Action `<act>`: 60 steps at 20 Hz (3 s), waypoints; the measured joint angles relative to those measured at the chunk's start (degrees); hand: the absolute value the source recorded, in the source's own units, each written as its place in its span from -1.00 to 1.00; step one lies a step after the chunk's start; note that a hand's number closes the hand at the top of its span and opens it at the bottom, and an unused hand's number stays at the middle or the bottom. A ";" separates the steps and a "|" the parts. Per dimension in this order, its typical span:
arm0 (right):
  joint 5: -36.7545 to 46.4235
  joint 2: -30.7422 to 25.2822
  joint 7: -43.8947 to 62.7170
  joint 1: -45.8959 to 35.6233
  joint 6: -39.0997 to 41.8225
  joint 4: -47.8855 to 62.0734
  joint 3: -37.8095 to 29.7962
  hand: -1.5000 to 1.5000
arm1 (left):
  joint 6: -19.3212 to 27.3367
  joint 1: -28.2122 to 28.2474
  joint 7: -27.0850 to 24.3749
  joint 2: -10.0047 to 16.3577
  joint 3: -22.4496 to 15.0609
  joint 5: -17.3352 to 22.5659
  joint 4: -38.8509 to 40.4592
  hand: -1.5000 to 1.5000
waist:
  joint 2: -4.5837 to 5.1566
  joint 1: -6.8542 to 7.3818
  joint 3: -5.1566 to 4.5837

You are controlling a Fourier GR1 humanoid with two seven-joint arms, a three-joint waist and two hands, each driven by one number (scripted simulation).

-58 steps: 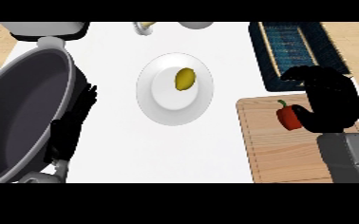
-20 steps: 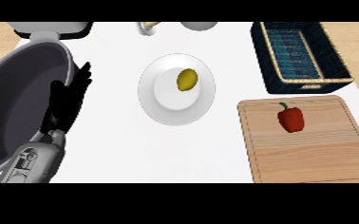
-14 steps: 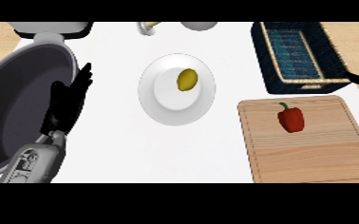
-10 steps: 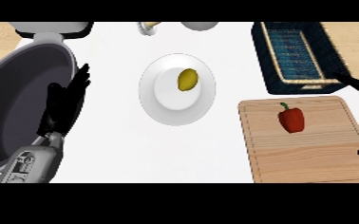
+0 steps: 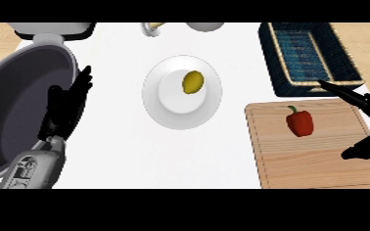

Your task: Pick the bell pepper from the cutting board and place it in the basket

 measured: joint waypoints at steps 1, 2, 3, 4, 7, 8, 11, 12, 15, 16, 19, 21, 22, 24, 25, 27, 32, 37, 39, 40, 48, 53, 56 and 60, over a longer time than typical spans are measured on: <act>0.69 0.46 -0.34 -1.38 -0.09 1.74 -0.09 -1.00 | 0.05 -0.12 -0.24 -0.54 -0.01 -0.40 0.32 0.00 | 0.02 0.04 0.02; 1.18 0.93 -0.39 -1.72 -0.19 2.12 -0.23 -1.00 | -0.30 -0.97 0.11 -0.67 0.40 -0.55 0.99 0.00 | 0.02 0.00 0.01; 1.78 1.37 -0.94 -1.88 -0.51 2.83 -0.25 -1.00 | -0.63 -0.96 0.62 -0.63 0.77 -0.58 0.55 0.00 | -0.03 -0.02 -0.04; 2.34 1.93 -0.88 -2.35 -0.64 3.09 -0.12 -1.00 | -0.37 -0.39 0.63 -1.18 0.56 -1.05 0.02 0.00 | -0.08 -0.03 -0.06; 3.54 2.78 -1.32 -2.54 -0.87 3.45 -0.49 -1.00 | -0.82 -0.94 -0.07 -1.91 1.35 -1.85 1.37 0.00 | -0.12 -0.14 -0.10; 3.57 3.24 -1.11 -2.14 -0.85 2.83 -0.65 -1.00 | -0.70 -1.16 -0.60 -2.17 1.66 -2.23 2.10 0.00 | -0.13 -0.21 -0.11; 5.08 4.83 -1.94 -3.13 -1.94 4.85 -0.63 -1.00 | -1.07 -1.35 0.09 -2.75 2.00 -2.66 1.72 0.00 | -0.22 -0.17 -0.20; 5.45 5.24 -1.79 -2.91 -2.00 4.46 -0.71 -1.00 | -1.47 -1.46 0.09 -2.61 2.50 -2.68 1.81 0.00 | -0.24 -0.22 -0.21; 6.74 6.64 -1.48 -3.13 -2.25 4.65 -0.79 -1.00 | -2.63 -1.29 -0.83 -2.45 3.58 -2.69 2.38 0.00 | -0.31 -0.26 -0.25; 6.99 6.75 -1.24 -2.73 -1.93 4.12 -0.82 -1.00 | -2.50 -1.39 -0.63 -2.88 3.57 -2.96 2.41 0.00 | -0.33 -0.29 -0.26; 8.01 7.31 0.46 -4.19 -0.55 4.57 -0.76 -1.00 | -2.70 0.16 -0.46 -3.25 3.46 -3.53 0.59 0.00 | -0.36 -0.19 -0.28; 8.63 7.41 -0.14 -4.03 -0.57 4.73 -0.96 -1.00 | -2.34 -0.17 0.68 -3.66 3.39 -4.31 -0.44 0.00 | -0.40 -0.18 -0.31; 9.06 7.87 -0.42 -3.89 -1.04 4.96 -0.96 -1.00 | -2.59 -0.17 0.27 -3.70 3.68 -4.35 -0.19 0.00 | -0.42 -0.20 -0.34; 9.78 8.01 -1.64 -3.95 -1.70 6.17 -0.98 -1.00 | -2.83 0.58 0.26 -4.03 3.64 -4.54 -0.80 0.00 | -0.50 -0.09 -0.40; 9.99 8.60 -0.74 -3.80 -1.55 5.60 -0.83 -1.00 | -3.09 0.39 0.56 -3.84 3.99 -4.47 -0.93 0.00 | -0.50 -0.19 -0.42; 10.51 8.72 -1.09 -4.58 -1.40 6.76 -1.08 -1.00 | -3.07 0.91 0.57 -4.39 3.93 -4.76 -1.31 0.00 | -0.55 -0.18 -0.44; 11.97 10.83 -2.18 -5.41 -3.38 9.38 -1.14 -1.00 | -4.15 -0.04 -0.06 -4.22 4.75 -5.05 0.21 0.00 | -0.64 -0.23 -0.55; 14.77 11.99 -3.89 -5.31 -7.39 10.35 -0.81 1.00 | -4.46 -1.42 1.18 -4.73 5.31 -5.12 0.20 0.00 | -0.60 -0.37 -0.54; 15.66 12.09 -4.22 -4.95 -8.55 9.53 -0.91 1.00 | -4.56 -0.71 0.78 -4.74 5.59 -5.45 0.11 0.00 | -0.40 -0.28 -0.34; 16.22 12.26 -4.80 -4.99 -9.55 9.84 -1.06 1.00 | -4.37 -0.55 1.17 -5.00 5.40 -5.82 -0.48 0.00 | -0.36 -0.21 -0.31; 25.60 20.36 26.84 -16.31 -14.12 11.82 0.90 1.00 | -5.15 -2.52 0.75 -5.96 3.78 -6.55 0.25 0.00 | 0.19 3.34 -0.61; 32.17 27.59 51.19 -27.47 -13.65 15.46 2.60 1.00 | -6.05 -3.69 0.89 -6.29 2.69 -6.76 0.80 0.00 | 0.64 5.48 -0.52; 35.94 32.61 63.23 -35.21 -13.15 18.63 3.89 1.00 | -5.85 -4.61 0.60 -6.49 2.87 -6.84 1.64 0.00 | 0.90 5.47 -0.36; 35.22 37.79 72.89 -43.57 -15.80 22.23 1.98 1.00 | -5.83 -4.28 0.58 -6.65 2.74 -6.99 1.38 0.00 | 1.01 5.26 -0.15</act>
